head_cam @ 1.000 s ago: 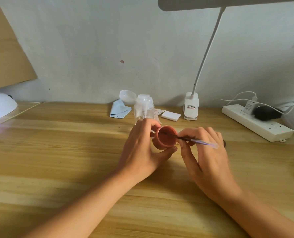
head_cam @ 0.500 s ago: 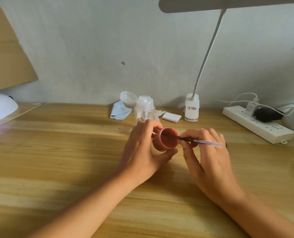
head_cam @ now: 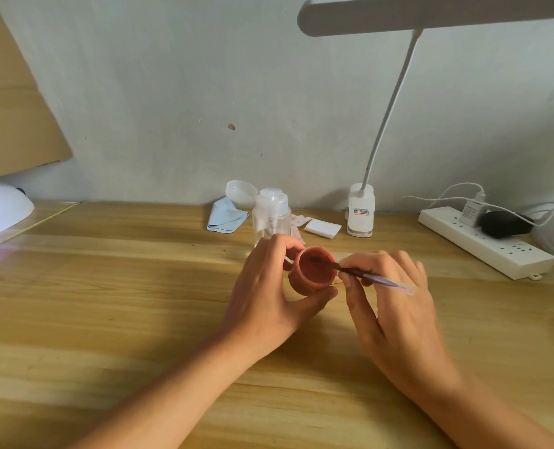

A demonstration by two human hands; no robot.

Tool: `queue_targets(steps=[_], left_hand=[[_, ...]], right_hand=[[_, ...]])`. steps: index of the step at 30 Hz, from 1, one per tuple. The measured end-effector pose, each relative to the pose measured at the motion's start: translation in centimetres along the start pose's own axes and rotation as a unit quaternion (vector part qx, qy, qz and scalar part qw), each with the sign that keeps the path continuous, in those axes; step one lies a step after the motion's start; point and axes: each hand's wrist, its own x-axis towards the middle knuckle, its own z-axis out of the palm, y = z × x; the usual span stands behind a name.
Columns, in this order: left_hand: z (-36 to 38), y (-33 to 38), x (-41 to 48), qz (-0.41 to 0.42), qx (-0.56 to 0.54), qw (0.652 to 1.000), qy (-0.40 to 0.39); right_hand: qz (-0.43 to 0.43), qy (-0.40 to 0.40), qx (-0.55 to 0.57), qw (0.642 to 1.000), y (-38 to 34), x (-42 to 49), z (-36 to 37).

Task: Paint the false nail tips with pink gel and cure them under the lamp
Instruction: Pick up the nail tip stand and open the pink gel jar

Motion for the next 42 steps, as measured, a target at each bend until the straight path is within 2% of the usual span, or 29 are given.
queue_targets(steps=[15, 21, 26, 31, 37, 42], left_hand=[[0.03, 0.06, -0.05, -0.016, 0.010, 1.000, 0.013], [-0.04, 0.07, 0.04, -0.024, 0.009, 1.000, 0.004], [-0.11, 0.20, -0.01, -0.015, 0.000, 1.000, -0.002], [-0.18, 0.35, 0.06, -0.025, 0.004, 1.000, -0.011], [-0.17, 0.42, -0.02, -0.021, 0.003, 1.000, -0.019], [-0.17, 0.41, -0.01, -0.035, 0.013, 0.999, -0.017]], right_hand=[[-0.004, -0.013, -0.005, 1.000, -0.41, 0.04, -0.01], [0.002, 0.012, 0.007, 1.000, -0.13, 0.05, -0.08], [0.007, -0.021, -0.006, 1.000, 0.11, -0.08, 0.30], [0.023, 0.010, 0.016, 1.000, 0.10, 0.02, 0.07], [0.012, -0.018, 0.004, 1.000, 0.09, -0.04, 0.22], [0.017, 0.015, 0.028, 0.999, -0.19, 0.02, -0.13]])
